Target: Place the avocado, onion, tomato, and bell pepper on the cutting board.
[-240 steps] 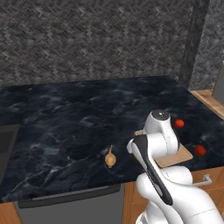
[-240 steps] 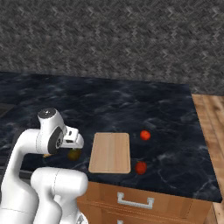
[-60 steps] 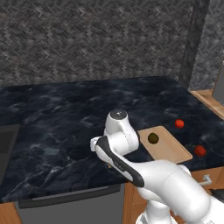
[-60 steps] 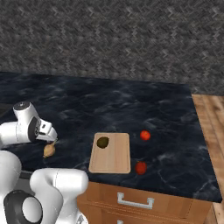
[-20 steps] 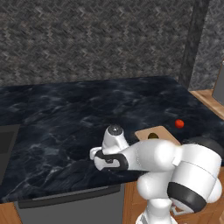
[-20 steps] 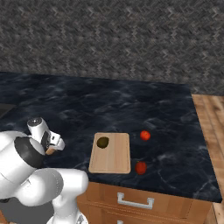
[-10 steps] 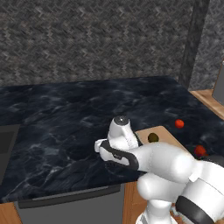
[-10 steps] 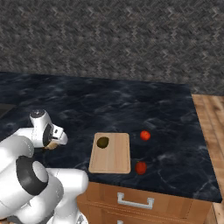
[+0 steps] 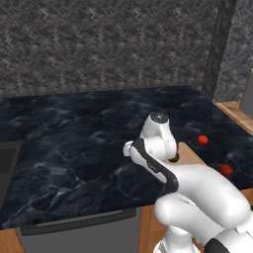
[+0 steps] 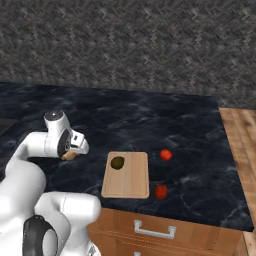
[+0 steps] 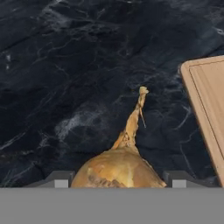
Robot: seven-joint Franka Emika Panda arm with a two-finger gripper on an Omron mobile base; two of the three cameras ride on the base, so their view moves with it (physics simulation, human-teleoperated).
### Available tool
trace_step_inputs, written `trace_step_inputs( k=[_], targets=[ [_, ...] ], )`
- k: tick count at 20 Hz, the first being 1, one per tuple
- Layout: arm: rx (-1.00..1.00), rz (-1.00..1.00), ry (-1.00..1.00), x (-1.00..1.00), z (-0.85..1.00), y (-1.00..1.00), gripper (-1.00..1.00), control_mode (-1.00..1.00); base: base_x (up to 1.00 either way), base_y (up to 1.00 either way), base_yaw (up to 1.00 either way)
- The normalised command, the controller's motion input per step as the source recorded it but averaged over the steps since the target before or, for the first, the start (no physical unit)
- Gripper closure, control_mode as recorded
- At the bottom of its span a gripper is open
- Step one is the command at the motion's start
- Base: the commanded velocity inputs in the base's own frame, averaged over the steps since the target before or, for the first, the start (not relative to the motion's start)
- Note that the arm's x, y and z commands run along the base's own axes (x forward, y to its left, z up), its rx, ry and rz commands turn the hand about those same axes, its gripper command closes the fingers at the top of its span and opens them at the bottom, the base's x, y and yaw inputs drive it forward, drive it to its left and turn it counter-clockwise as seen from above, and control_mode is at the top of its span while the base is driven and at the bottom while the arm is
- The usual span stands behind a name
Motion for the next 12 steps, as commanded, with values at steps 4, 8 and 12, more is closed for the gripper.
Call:
trace_step_inputs(
  k=[4,8,12],
  targets=[
    [0.00,0.00,0.00,0.00,0.49,-0.79,1.00,-1.00,0.00,0.00,0.00],
    [0.00,0.00,0.00,0.00,0.18,-0.74,1.00,-1.00,0.00,0.00,0.00],
    [0.00,0.00,0.00,0.01,0.08,-0.75,1.00,-1.00,0.00,0.00,0.00]
  ],
)
